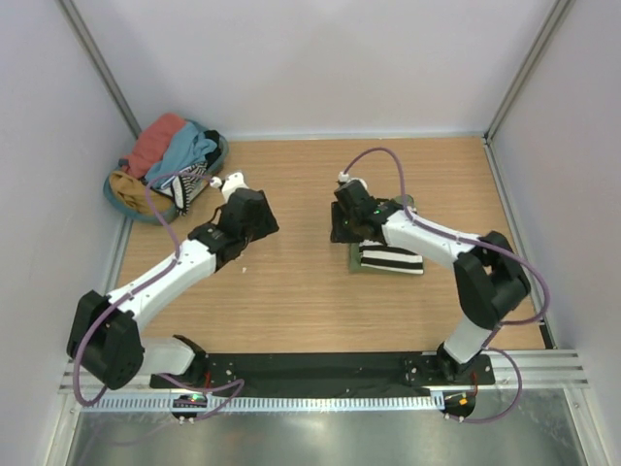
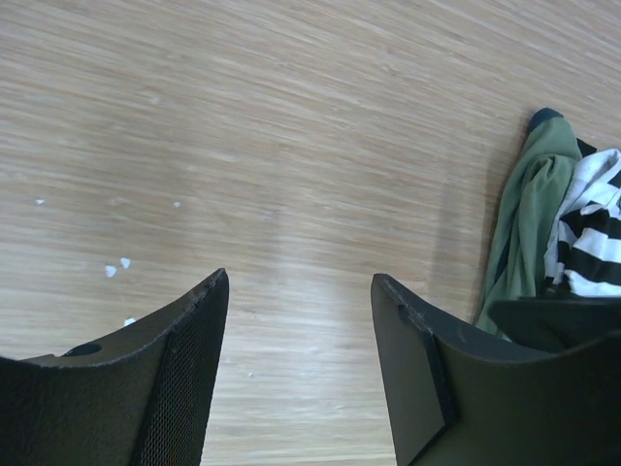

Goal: Fold and stack the tank tops

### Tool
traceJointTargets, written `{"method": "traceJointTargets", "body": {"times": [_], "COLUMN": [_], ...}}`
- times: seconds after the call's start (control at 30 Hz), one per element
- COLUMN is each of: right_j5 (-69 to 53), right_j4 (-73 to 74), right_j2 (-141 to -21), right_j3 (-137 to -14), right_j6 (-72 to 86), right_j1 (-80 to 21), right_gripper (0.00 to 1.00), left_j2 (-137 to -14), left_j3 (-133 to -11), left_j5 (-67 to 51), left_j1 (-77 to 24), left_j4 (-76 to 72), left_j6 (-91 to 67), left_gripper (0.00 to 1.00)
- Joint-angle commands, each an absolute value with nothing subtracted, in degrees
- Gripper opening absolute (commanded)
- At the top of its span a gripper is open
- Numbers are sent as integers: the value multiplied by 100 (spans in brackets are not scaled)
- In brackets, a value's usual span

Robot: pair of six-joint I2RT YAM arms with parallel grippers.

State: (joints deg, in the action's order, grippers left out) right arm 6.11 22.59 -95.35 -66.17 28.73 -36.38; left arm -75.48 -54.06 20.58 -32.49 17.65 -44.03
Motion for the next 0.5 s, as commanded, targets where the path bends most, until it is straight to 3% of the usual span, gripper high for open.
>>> {"method": "traceJointTargets", "body": {"times": [0.0,0.23,0.47], "right_j5": [501,1617,1705], "right_j4": [1899,2443,2329], "right_j2": [-10167,-10916,-10363], "right_j3": [-6926,-7304,-6461], "right_j6": [3199,3041,2620], "right_j1": [-3735,-3455,-1777], "right_gripper": [39,36,36], "left_j2": [-7111,-6794,-6750], "left_j3": [-5151,-4931,-4896], "left_j5": [2039,2083,2030], "left_j1": [-3129,-3059,-3050], "left_j4": [1767,1872,1872], "left_j6": [-4237,-4140,-4069], "left_gripper": [62,61,61]}}
